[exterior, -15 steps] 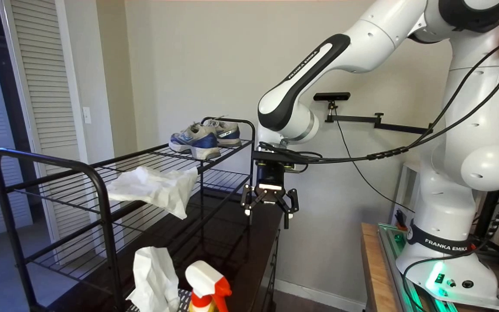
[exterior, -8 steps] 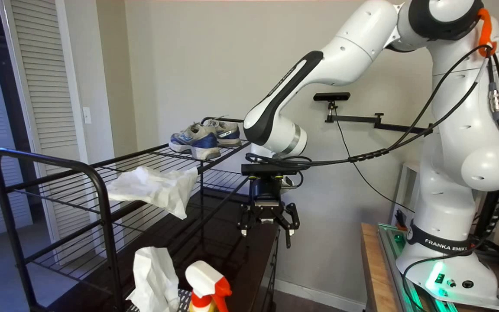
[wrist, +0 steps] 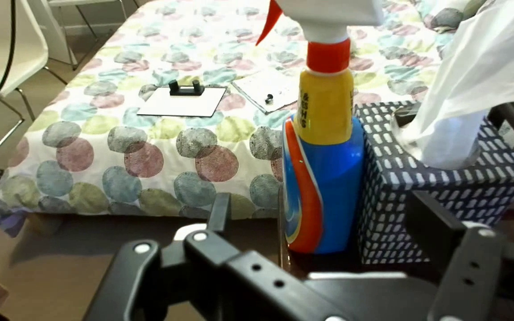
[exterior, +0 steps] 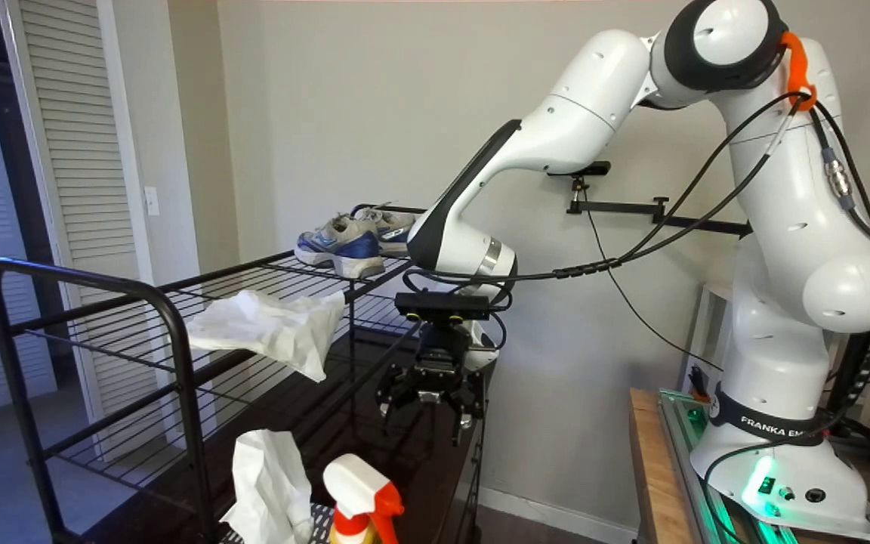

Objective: Put the blue bottle on the top rack

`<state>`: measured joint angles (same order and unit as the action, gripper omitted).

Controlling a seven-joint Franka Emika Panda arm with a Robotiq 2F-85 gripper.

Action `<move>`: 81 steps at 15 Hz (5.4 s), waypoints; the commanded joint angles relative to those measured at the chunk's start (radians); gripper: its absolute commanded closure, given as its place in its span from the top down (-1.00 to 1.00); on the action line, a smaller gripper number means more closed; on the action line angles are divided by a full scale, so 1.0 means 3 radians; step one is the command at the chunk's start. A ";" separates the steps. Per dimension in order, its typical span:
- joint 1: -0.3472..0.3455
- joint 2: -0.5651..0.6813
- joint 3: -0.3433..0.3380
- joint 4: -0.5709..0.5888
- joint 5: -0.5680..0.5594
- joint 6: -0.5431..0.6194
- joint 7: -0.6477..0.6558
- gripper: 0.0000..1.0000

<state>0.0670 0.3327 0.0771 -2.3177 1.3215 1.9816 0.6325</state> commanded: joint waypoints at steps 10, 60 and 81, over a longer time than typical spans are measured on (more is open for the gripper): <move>0.0047 0.0359 -0.0004 0.0075 0.0186 -0.0663 -0.0126 1.00; 0.0652 0.0988 0.0223 0.0896 0.0892 0.0046 -0.0730 1.00; 0.0751 0.1041 0.0299 0.0937 0.0870 0.0037 -0.0708 -0.22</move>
<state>0.2811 0.6236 0.1613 -2.0613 1.5599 1.9754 0.4243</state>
